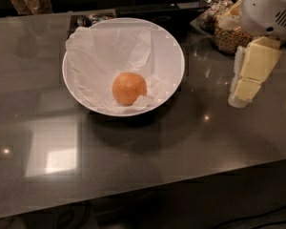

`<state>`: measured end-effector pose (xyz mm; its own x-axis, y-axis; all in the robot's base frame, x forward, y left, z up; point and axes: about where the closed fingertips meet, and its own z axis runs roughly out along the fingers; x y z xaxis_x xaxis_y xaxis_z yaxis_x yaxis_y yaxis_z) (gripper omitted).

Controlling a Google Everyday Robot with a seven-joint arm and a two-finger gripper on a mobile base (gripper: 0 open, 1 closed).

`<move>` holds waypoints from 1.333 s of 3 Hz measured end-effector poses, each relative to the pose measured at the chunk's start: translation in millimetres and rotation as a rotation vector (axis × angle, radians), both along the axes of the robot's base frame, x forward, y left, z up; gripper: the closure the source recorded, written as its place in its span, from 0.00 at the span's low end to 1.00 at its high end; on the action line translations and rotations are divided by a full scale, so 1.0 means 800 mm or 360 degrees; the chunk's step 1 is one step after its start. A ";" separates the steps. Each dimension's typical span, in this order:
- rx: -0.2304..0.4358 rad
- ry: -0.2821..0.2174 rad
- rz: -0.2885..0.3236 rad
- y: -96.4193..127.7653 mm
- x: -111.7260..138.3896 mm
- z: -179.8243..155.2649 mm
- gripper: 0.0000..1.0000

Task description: Pick orange from white bowl

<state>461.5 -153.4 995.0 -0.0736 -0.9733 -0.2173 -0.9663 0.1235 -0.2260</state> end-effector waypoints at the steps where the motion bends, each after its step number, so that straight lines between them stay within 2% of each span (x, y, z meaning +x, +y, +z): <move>1: 0.0000 0.0010 0.0182 0.042 0.007 0.001 0.00; 2: 0.0011 -0.0024 0.0174 0.044 0.011 0.005 0.00; 3: 0.0075 -0.0014 0.0189 0.099 0.024 0.001 0.00; 4: 0.0094 0.0047 0.0201 0.164 0.041 -0.008 0.00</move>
Offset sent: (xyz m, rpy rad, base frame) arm 0.0047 0.0284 0.0007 0.0001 0.0060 0.0949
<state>494.5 -21.9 988.6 0.0413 -0.9608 -0.2743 -0.9811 0.0129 -0.1930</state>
